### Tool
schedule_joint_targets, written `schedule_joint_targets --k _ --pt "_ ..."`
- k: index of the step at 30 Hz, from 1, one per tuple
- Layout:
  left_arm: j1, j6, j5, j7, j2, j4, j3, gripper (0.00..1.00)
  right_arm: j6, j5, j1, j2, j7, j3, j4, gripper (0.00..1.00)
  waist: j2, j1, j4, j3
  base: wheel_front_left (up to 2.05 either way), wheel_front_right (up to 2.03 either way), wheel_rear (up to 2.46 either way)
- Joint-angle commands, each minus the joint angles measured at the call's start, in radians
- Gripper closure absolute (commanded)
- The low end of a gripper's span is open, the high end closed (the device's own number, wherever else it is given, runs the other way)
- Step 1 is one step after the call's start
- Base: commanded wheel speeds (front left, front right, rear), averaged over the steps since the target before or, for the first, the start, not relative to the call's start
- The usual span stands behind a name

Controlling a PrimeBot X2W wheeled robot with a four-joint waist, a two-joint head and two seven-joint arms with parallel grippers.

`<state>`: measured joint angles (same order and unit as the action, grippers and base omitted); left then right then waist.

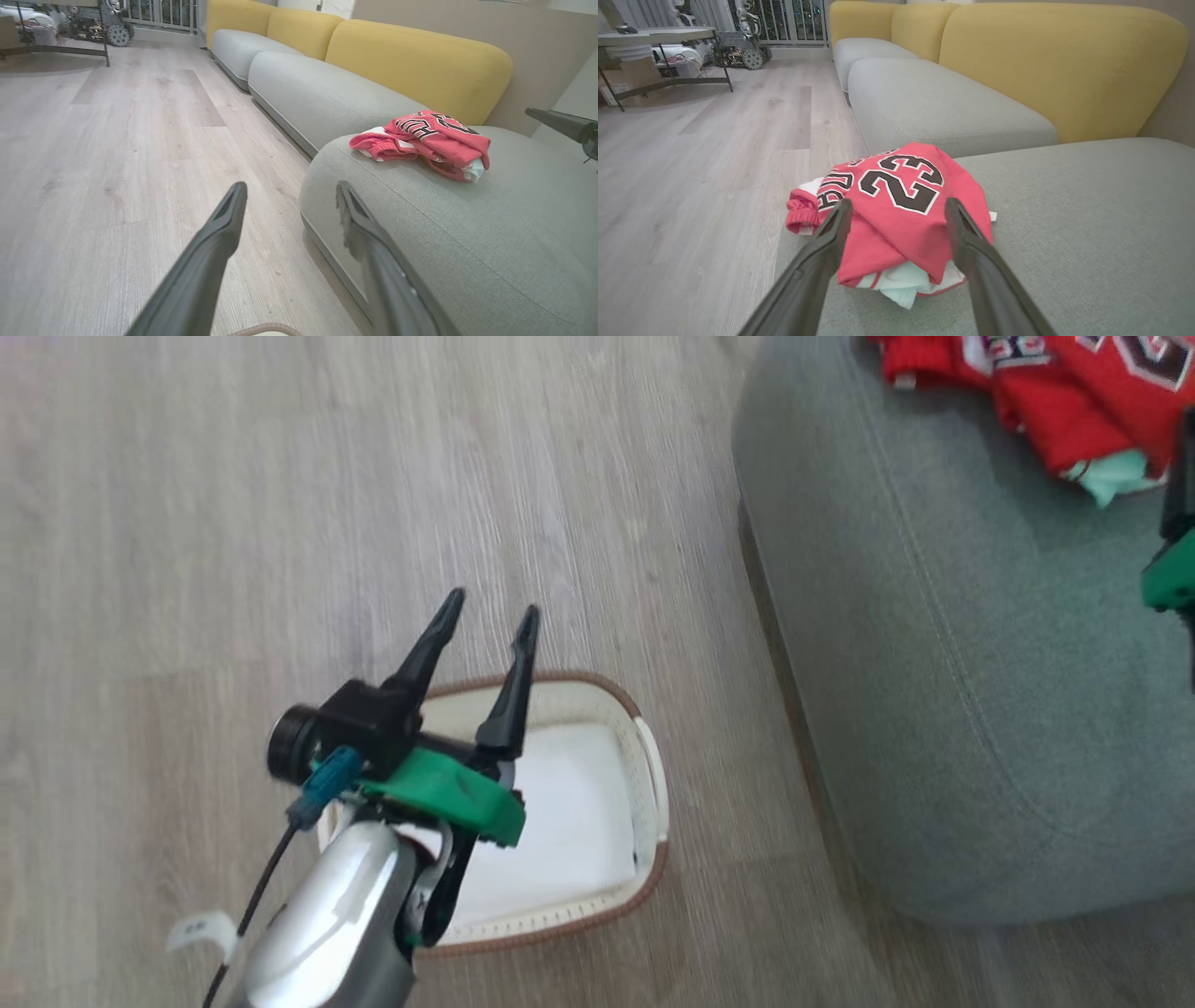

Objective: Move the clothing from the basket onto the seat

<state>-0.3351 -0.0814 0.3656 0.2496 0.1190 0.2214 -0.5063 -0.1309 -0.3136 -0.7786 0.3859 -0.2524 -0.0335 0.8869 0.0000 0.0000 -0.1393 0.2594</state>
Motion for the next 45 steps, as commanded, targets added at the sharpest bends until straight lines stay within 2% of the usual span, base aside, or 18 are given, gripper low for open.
schedule_joint_targets --k 1,10,18,21,22,27,35,45 --pt "0.003 -0.010 0.005 0.012 0.004 -0.033 0.043 0.00 0.000 -0.011 0.013 0.018 -0.009 0.024 -0.036 0.00 0.0000 0.0000 0.021 -0.042 0.00 0.00 0.00" --pt "0.113 -0.038 -0.008 0.012 -0.021 -0.065 0.164 0.00 0.000 -0.035 0.081 -0.035 -0.009 0.084 -0.102 0.00 0.0000 0.0000 0.097 -0.139 0.00 0.00 0.00" --pt "0.206 -0.057 -0.022 0.012 -0.032 -0.074 0.269 0.00 0.000 0.004 0.197 -0.150 -0.009 0.085 -0.230 0.00 0.0000 0.0000 0.159 -0.200 0.00 0.00 0.00" --pt "0.232 -0.058 -0.023 0.012 -0.033 -0.076 0.292 0.00 0.000 0.022 0.232 -0.180 -0.009 0.082 -0.271 0.00 0.0000 0.0000 0.168 -0.213 0.00 0.00 0.00" --pt "0.257 -0.058 -0.024 0.012 -0.034 -0.078 0.315 0.00 0.000 0.041 0.271 -0.214 -0.009 0.078 -0.311 0.00 0.0000 0.0000 0.173 -0.225 0.00 0.00 0.00" --pt "0.315 -0.056 -0.035 0.012 -0.034 -0.084 0.361 0.00 0.000 0.106 0.390 -0.290 -0.009 0.055 -0.414 0.00 0.0000 0.0000 0.179 -0.253 0.00 0.00 0.00" --pt "0.374 -0.039 -0.051 0.012 -0.036 -0.086 0.401 0.00 0.000 0.159 0.549 -0.334 -0.009 0.057 -0.544 0.00 0.0000 0.0000 0.171 -0.273 0.00 0.00 0.00" --pt "0.403 -0.019 -0.070 0.012 -0.048 -0.070 0.414 0.00 0.000 0.081 0.689 -0.335 -0.009 0.087 -0.669 0.00 0.0000 0.0000 0.164 -0.281 0.00 0.00 0.00"
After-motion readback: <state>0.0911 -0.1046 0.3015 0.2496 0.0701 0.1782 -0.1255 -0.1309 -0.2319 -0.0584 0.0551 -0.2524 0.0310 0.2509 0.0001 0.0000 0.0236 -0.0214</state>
